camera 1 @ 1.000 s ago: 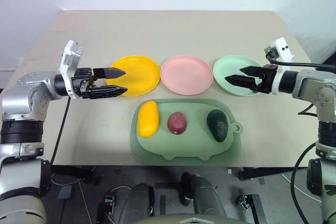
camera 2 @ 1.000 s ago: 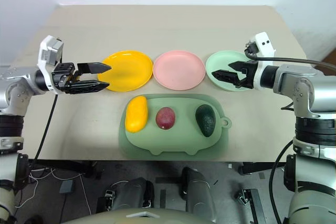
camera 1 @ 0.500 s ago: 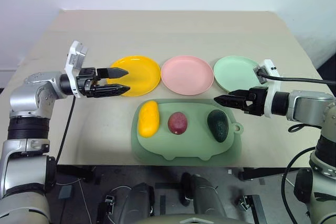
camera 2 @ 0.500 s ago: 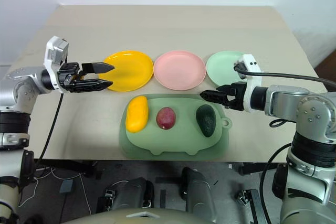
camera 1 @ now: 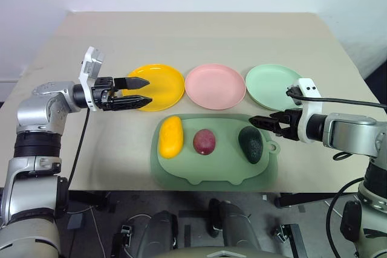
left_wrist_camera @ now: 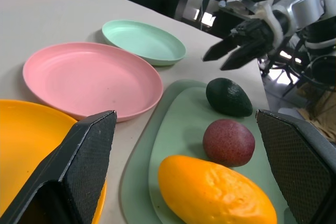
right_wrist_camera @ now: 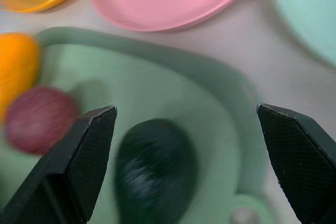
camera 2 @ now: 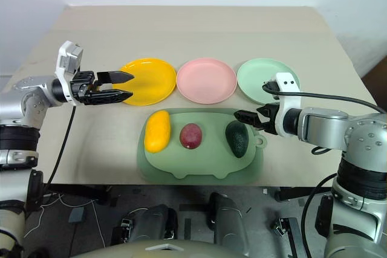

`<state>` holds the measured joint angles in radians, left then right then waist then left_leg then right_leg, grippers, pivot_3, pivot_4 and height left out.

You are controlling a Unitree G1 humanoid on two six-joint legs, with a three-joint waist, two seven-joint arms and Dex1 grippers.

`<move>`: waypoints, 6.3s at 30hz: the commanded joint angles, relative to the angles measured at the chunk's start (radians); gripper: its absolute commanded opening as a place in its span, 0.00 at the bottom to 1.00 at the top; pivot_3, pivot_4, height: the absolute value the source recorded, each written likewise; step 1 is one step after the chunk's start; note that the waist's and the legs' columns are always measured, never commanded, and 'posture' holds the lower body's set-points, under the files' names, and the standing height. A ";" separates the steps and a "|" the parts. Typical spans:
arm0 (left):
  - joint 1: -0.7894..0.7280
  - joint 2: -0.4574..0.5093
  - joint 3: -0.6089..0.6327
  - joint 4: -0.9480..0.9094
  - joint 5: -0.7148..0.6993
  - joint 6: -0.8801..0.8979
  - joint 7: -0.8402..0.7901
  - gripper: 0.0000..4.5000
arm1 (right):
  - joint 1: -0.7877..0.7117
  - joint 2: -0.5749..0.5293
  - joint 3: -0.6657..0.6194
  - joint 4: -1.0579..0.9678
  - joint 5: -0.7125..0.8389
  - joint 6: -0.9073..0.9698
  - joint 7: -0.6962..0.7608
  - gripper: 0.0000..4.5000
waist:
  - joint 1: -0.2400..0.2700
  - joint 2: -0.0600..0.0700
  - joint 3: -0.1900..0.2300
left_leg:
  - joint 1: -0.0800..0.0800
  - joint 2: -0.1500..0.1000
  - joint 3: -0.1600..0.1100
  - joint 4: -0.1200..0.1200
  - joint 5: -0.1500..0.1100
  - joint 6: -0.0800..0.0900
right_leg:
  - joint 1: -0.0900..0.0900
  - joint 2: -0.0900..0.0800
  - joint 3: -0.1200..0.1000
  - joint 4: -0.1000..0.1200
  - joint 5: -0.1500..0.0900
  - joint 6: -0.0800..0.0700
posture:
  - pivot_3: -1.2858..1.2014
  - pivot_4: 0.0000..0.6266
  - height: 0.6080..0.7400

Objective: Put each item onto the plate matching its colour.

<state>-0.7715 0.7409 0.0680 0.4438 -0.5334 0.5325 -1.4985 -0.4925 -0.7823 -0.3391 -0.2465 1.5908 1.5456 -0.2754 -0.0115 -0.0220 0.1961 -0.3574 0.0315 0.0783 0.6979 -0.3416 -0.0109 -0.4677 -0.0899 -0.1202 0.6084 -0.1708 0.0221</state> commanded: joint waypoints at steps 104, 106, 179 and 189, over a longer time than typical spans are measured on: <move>-0.003 0.047 0.038 -0.063 -0.023 0.096 0.014 1.00 | -0.345 0.148 0.221 0.640 -1.049 -0.694 0.391 0.99 | 0.009 -0.001 -0.001 | -0.015 0.000 0.002 0.004 0.001 -0.001 | -0.007 0.002 0.000 -0.011 0.006 0.006 | 0.52 0.24 1.00; -0.003 0.045 0.038 -0.062 -0.027 0.099 0.012 1.00 | -0.356 0.160 0.190 0.593 -1.034 -0.663 0.383 0.99 | 0.003 0.000 0.000 | -0.015 0.000 0.002 0.004 0.001 -0.001 | -0.007 0.002 0.000 -0.010 0.006 0.006 | 0.52 0.24 1.00; 0.009 0.045 0.026 -0.090 -0.036 0.129 0.014 1.00 | -0.015 0.079 0.571 -0.054 0.350 -0.544 -0.285 0.99 | 0.003 -0.001 -0.002 | -0.015 0.000 0.001 0.004 -0.001 0.003 | -0.006 0.002 0.000 -0.011 0.007 0.006 | 0.52 0.24 1.00; 0.007 0.051 0.033 -0.092 -0.040 0.133 0.022 1.00 | -0.032 0.094 0.599 -0.066 0.273 -0.506 -0.256 0.99 | 0.003 -0.001 -0.002 | -0.015 0.000 0.001 0.005 -0.001 0.003 | -0.006 0.002 0.000 -0.011 0.007 0.006 | 0.52 0.24 1.00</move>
<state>-0.7573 0.7766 0.0721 0.3771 -0.5570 0.6684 -1.4761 -0.5013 -0.6948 0.2635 -0.2869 1.8786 1.0324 -0.5483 -0.0084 -0.0231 0.1943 -0.3723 0.0317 0.0796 0.7024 -0.3426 -0.0083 -0.4736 -0.0881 -0.1201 0.5979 -0.1634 0.0284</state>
